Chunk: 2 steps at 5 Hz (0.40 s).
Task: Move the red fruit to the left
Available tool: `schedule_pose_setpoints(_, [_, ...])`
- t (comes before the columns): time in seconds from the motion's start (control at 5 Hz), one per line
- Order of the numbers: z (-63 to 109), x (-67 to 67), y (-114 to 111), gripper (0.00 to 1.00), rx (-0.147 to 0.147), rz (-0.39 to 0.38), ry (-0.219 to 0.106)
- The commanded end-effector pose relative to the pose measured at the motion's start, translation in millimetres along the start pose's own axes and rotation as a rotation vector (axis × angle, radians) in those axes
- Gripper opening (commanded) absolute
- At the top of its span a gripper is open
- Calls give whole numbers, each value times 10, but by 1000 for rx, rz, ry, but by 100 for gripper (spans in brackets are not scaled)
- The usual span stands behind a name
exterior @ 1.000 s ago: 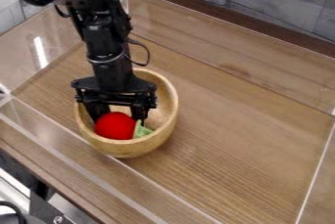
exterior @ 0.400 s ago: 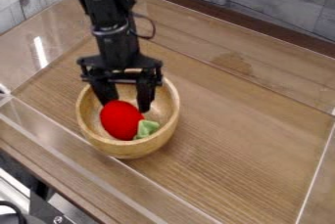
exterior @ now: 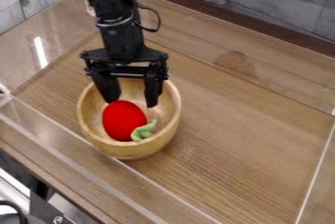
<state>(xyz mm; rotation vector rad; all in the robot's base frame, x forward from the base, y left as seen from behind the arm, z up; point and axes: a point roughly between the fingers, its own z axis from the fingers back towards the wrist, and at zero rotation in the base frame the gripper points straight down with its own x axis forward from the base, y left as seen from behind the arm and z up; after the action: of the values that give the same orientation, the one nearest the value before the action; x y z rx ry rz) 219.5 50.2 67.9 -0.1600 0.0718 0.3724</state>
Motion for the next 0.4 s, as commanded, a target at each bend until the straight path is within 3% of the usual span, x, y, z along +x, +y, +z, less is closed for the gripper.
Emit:
schedule_pose_setpoints(0.0, [108,3,98,100,12,20,-47])
schedule_pose_setpoints(0.2, [-77,-46,147,100,27,-32,-32])
